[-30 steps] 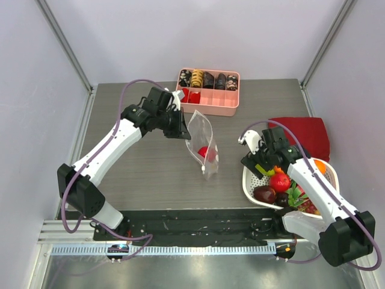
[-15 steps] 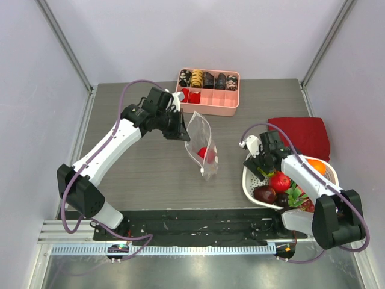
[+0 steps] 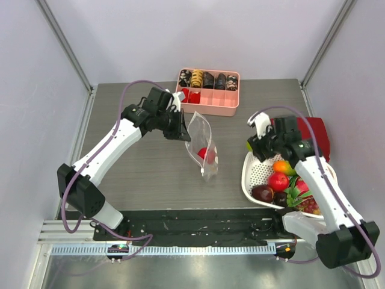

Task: Place the food in the zip-top bag and seal the zipper
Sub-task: Pick up the fake fruit from the bin, then place the fake fruit in the zipper food storage bag.

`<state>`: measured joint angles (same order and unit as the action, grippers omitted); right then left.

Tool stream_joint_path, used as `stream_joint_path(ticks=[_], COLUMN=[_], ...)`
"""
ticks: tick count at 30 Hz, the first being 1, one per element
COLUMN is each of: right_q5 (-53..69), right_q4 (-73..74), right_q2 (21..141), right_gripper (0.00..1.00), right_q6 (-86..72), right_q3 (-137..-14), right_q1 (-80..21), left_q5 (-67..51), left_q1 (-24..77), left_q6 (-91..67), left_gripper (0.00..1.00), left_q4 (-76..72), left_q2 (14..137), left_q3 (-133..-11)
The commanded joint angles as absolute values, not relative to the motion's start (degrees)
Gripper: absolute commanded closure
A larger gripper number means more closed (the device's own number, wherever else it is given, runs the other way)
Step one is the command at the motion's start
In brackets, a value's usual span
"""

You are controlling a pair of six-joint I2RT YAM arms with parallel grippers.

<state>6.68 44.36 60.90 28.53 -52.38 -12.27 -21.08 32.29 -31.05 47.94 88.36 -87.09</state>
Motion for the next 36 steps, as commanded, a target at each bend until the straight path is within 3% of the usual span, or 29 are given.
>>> stream_joint_path(ticks=[1,4,10,16,26,29,31,32,34,35,36], right_q5=[20.52,31.06,39.28,31.65,17.59,16.26,15.39,15.21,15.03,14.94,14.85], right_q4=[43.86,38.69,17.42,12.39,17.74,20.73,22.49,24.76,26.88,28.55,29.26], right_q2=[56.78,57.30,62.04,67.06,69.70,69.52,69.61,69.78,69.87,69.87,69.53], right_gripper=[0.64,0.67,0.71,0.71,0.68,0.63,0.54,0.39,0.24,0.12,0.08], right_q6=[19.02,12.85,-8.33,-3.18,12.47,15.46,17.04,17.40,17.67,17.40,17.14], right_q3=[-64.84,-71.62,-75.49,-74.36,-66.89,-67.23,-67.85,-68.29,-69.86,-70.57,-71.19], right_q1=[-12.30,-12.39,-16.60,-32.48,-35.07,-35.16,-35.16,-35.16,-35.16,-35.07,-35.07], left_q5=[-23.11,-23.20,-23.29,-23.38,-23.12,-23.20,-23.29,-23.38,-23.47,-23.64,-23.56], left_q1=[32.61,32.61,32.61,32.61,32.61,32.61,32.61,32.61,32.61,32.61,32.61], left_q6=[-31.38,-31.38,-31.99,-32.26,-31.11,-30.85,-30.67,-30.76,-30.59,-30.50,-30.32], left_gripper=[1.00,1.00,1.00,1.00,1.00,1.00,1.00,1.00,1.00,1.00,1.00], left_q4=[46.49,46.58,46.23,45.88,46.32,46.49,46.41,46.49,46.41,46.58,46.58], left_q2=[89.47,90.00,90.53,91.14,89.91,90.00,90.09,90.17,90.44,90.53,90.61], left_q3=[-89.38,-90.09,-90.79,-91.58,-90.53,-90.79,-90.97,-90.97,-91.14,-91.32,-91.41])
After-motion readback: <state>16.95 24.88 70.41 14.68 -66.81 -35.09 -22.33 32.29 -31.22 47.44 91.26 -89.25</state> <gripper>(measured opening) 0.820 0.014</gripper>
